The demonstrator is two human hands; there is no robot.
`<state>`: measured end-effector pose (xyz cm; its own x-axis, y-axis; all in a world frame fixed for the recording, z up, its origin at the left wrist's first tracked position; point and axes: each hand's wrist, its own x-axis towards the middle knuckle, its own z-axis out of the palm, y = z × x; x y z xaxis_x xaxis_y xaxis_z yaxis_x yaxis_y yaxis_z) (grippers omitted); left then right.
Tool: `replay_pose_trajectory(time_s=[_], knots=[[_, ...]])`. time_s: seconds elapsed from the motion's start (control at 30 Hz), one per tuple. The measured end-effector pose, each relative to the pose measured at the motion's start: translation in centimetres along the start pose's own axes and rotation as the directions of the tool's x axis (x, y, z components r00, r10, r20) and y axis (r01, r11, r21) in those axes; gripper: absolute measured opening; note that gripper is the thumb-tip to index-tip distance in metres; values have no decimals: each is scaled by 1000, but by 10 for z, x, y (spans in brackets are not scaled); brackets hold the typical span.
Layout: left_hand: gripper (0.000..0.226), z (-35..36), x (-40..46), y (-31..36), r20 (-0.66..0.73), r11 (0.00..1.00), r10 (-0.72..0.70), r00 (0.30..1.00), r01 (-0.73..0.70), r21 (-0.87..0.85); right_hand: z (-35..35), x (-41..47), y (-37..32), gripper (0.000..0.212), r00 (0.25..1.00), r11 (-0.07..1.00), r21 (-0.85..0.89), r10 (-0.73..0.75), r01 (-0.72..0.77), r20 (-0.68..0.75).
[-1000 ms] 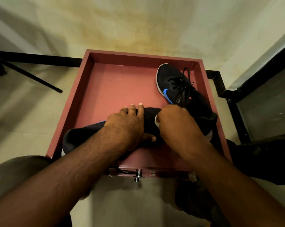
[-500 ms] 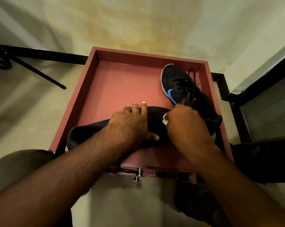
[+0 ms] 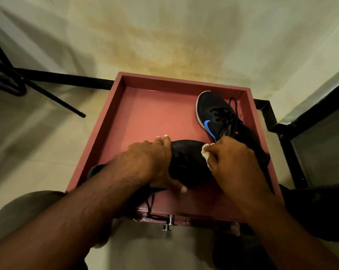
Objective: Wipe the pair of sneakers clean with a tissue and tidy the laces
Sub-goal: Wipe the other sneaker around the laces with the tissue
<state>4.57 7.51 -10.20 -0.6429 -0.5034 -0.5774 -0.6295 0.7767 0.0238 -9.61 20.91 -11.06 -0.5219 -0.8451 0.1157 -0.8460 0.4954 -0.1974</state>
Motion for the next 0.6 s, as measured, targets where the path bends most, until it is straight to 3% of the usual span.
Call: replay_pose_trajectory(time_s=[0.07,0.13,0.23,0.3,0.33,0.4,0.47,0.5,0.6], knots=[[147,0,-2,-3,31,999,-43,999,43,11,7,1,-13,23,992,984,-165,-45,65,119],[144,2,-1,2,9,998,-64,998,64,0,7,1,-23,22,975,988,-130,-57,87,217],[143,4,0,7,-7,998,-63,998,63,16,-7,-3,-17,17,933,991,136,-45,-4,357],[143,5,-1,6,-17,998,-58,998,58,23,-18,-10,-15,13,879,924,368,-89,-102,468],[142,5,0,5,-23,998,-56,998,57,26,-18,-13,-15,15,892,888,444,-104,-115,440],[142,4,-1,4,-22,998,-56,998,57,33,-12,-12,-13,16,981,856,513,-42,-62,188],[142,5,-1,5,-19,998,-58,998,59,33,-8,-3,-11,17,1000,908,419,4,7,-27],[142,5,-1,5,-18,998,-58,998,58,35,-8,2,-12,17,999,947,322,9,4,-39],[141,5,-2,7,-28,997,-54,998,55,47,-3,9,-20,24,978,1000,-3,1,0,207]])
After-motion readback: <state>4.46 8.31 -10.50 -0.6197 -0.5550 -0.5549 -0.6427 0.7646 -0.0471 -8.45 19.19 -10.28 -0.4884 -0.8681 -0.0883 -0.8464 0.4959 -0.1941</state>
